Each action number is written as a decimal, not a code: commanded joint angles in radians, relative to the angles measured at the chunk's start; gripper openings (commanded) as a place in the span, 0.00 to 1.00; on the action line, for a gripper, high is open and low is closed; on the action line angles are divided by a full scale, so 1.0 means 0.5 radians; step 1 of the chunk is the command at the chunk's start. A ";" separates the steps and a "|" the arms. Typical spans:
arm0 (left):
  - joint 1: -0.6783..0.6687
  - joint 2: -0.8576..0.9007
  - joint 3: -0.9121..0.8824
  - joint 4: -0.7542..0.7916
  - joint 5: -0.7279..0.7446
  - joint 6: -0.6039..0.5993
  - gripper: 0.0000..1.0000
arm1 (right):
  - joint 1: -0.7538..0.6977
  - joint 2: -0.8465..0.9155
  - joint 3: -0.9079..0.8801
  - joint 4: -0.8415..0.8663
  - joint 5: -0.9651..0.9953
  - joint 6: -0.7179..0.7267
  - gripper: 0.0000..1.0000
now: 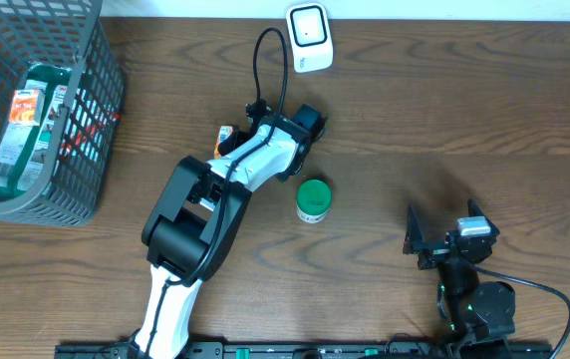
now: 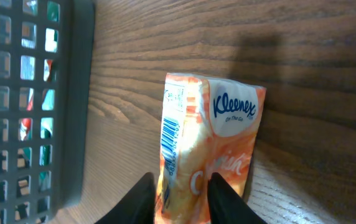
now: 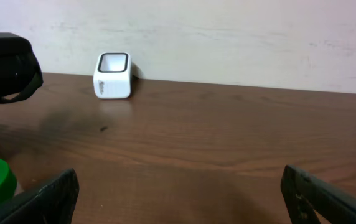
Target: Scan the item barcode
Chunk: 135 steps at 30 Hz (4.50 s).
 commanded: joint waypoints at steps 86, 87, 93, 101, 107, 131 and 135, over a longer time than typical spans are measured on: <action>1.923 -0.549 0.105 0.252 1.502 -0.093 0.65 | -0.008 -0.001 -0.002 -0.008 0.019 0.034 0.99; 1.923 -0.549 0.104 0.252 1.502 -0.044 0.66 | -0.008 -0.001 -0.002 -0.007 0.019 0.034 0.99; 1.925 -0.548 0.084 0.298 1.501 0.308 0.83 | -0.008 -0.001 -0.002 -0.007 0.019 0.034 0.99; 1.968 -0.549 0.084 0.439 1.637 1.054 0.96 | -0.008 -0.001 -0.002 -0.007 0.019 0.034 0.99; 2.016 -0.502 0.084 0.425 1.668 1.344 0.89 | -0.008 -0.001 -0.002 -0.007 0.018 0.034 0.99; 2.131 -0.291 0.087 0.433 1.929 1.424 0.22 | -0.008 -0.001 -0.002 -0.007 0.019 0.034 0.99; 2.181 -0.343 0.088 0.454 1.927 1.249 0.22 | -0.008 -0.001 -0.002 -0.008 0.019 0.034 0.99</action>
